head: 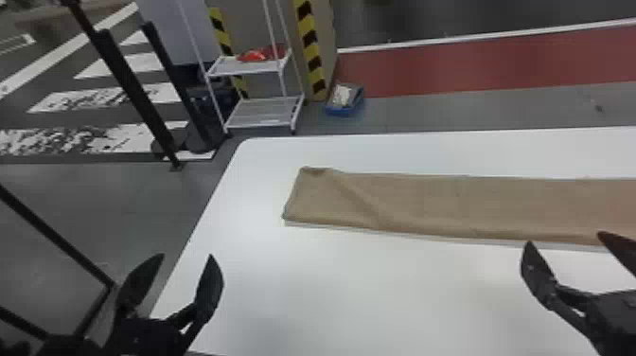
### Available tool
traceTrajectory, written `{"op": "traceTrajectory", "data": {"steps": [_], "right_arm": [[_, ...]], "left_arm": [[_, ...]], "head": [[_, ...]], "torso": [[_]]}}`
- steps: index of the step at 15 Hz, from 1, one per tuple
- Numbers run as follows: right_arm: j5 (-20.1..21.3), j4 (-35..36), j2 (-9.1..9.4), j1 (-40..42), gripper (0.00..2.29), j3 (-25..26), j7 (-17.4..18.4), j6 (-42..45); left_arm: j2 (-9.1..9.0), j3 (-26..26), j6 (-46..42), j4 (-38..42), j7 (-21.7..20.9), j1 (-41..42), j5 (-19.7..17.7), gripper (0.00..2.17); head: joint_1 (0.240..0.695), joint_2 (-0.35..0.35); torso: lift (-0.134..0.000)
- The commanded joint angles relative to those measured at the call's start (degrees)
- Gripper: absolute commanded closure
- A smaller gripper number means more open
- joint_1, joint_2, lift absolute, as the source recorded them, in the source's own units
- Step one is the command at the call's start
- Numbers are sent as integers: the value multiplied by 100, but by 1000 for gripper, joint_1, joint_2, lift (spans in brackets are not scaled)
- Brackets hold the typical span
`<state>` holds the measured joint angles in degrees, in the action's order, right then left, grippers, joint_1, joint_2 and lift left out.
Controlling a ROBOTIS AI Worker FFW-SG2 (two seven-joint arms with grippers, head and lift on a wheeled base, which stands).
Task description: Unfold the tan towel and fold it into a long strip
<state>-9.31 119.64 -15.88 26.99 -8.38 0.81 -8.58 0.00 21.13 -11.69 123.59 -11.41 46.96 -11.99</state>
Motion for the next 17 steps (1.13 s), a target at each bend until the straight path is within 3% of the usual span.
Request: {"op": "traceTrajectory", "data": {"steps": [1, 11, 17], "right_arm": [[8, 15, 41, 8, 90, 38, -54, 1], [87, 165, 138, 368, 90, 117, -256, 774], [122, 103, 200, 360, 90, 82, -256, 774]], "left_arm": [[-15, 49, 163, 16, -55, -47, -5, 198], [-15, 128, 303, -195, -134, -310, -146, 191], [-15, 111, 268, -230, -134, -319, -137, 191]], "head": [[695, 290], [695, 307], [695, 314]], "torso": [[-123], [-123], [-123]]}}
